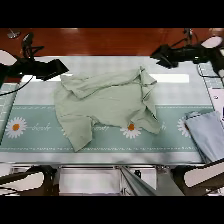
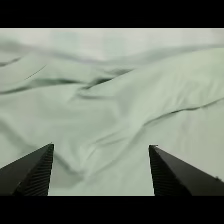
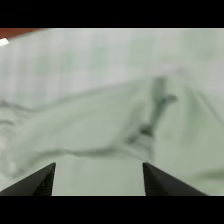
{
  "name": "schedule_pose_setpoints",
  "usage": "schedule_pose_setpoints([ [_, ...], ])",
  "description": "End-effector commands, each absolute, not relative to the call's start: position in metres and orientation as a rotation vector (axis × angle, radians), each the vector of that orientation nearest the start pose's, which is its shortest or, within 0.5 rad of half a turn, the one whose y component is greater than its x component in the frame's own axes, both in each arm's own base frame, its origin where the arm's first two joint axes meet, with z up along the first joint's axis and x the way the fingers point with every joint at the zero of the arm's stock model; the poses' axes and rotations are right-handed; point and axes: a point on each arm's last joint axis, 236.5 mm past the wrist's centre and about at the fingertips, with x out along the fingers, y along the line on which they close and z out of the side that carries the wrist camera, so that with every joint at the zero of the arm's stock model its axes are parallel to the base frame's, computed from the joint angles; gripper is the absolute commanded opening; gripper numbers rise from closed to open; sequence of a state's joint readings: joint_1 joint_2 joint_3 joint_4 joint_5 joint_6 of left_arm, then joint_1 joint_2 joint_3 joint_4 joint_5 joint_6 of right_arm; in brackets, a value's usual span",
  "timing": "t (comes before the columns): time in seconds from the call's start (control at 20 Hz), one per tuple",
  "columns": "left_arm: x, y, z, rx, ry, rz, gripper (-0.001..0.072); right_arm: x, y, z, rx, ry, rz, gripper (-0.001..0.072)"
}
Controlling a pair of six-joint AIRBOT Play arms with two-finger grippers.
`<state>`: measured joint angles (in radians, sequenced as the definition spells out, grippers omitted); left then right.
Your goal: Fold the shirts.
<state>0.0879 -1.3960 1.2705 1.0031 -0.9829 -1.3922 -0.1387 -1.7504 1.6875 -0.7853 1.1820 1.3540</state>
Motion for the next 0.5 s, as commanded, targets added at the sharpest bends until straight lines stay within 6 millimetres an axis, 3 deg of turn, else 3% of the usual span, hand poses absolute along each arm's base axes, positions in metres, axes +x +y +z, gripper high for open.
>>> schedule_pose_setpoints([
  [0.0,0.407,-0.011,0.016,-0.441,1.269,-0.206,0.0699,0.407,-0.024,-0.001,0.396,1.582,0.241,0.0623],
  [0.05,0.386,0.006,0.001,-0.486,1.342,-0.173,0.0699,0.372,-0.051,-0.011,0.386,1.677,0.153,0.0618],
  [0.15,0.346,0.023,-0.031,-0.624,1.442,-0.125,0.0699,0.36,-0.049,-0.019,0.526,1.561,0.138,0.0618],
  [0.3,0.315,0.011,-0.063,-0.816,1.453,-0.178,0.0699,0.352,0.001,-0.015,0.698,1.303,0.281,0.0618],
  [0.45,0.302,0.003,-0.089,-0.891,1.45,-0.144,0.0699,0.317,0.042,-0.02,0.758,1.253,0.337,0.0618],
])
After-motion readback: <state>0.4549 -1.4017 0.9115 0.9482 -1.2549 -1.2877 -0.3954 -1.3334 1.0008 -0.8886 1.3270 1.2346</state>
